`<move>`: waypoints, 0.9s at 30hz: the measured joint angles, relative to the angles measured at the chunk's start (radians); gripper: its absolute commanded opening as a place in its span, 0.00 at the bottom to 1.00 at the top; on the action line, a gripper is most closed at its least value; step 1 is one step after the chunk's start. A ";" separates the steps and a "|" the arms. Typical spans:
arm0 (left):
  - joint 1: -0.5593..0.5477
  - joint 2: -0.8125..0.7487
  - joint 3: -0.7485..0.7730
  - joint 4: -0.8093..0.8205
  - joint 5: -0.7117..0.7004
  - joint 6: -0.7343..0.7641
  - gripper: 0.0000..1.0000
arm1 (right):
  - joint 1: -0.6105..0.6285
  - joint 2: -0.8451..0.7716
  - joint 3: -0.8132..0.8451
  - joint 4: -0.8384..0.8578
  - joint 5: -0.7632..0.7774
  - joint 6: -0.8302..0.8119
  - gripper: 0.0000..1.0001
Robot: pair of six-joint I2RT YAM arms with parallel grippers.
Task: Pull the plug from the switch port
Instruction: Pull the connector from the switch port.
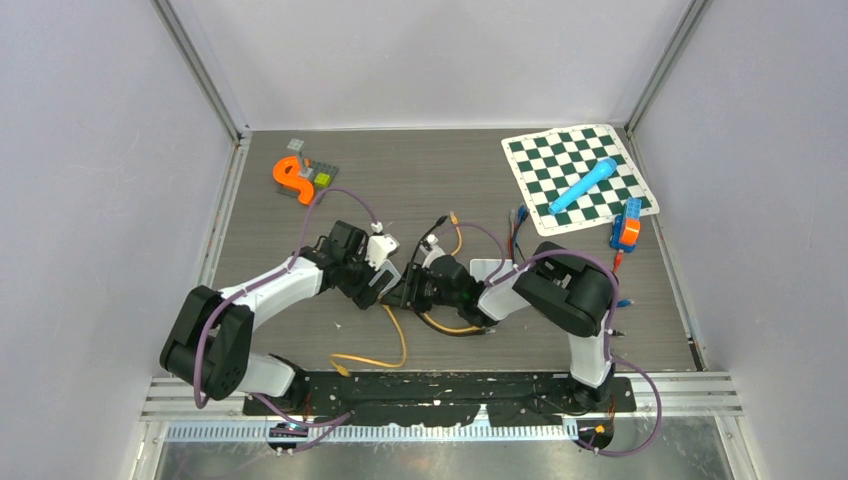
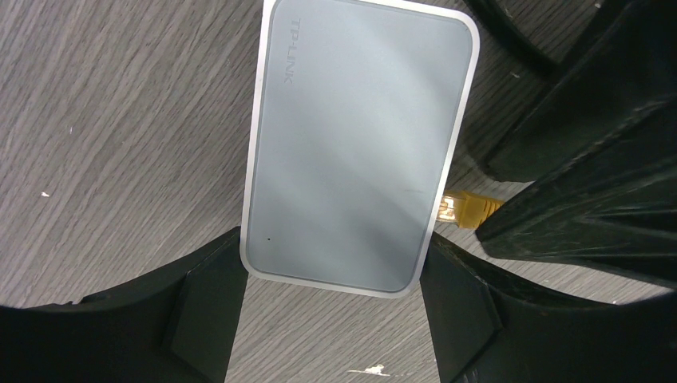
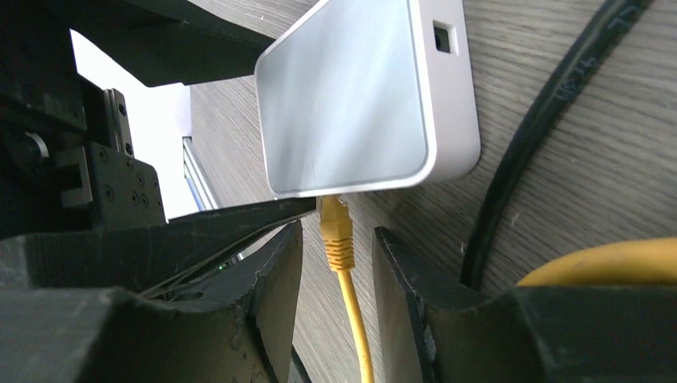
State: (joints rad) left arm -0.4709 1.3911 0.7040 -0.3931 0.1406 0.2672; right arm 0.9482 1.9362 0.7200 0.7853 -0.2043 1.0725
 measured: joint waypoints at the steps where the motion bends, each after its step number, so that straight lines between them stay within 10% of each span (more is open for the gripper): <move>1: 0.000 0.001 0.000 0.000 0.002 0.000 0.75 | 0.000 0.005 0.007 -0.001 0.000 0.002 0.45; 27: 0.006 0.003 0.000 0.000 0.024 0.002 0.74 | -0.027 0.077 0.021 0.098 -0.027 0.107 0.32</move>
State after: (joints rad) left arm -0.4644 1.3945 0.7040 -0.3935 0.1642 0.2695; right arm 0.9211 2.0136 0.7410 0.8829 -0.2317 1.1793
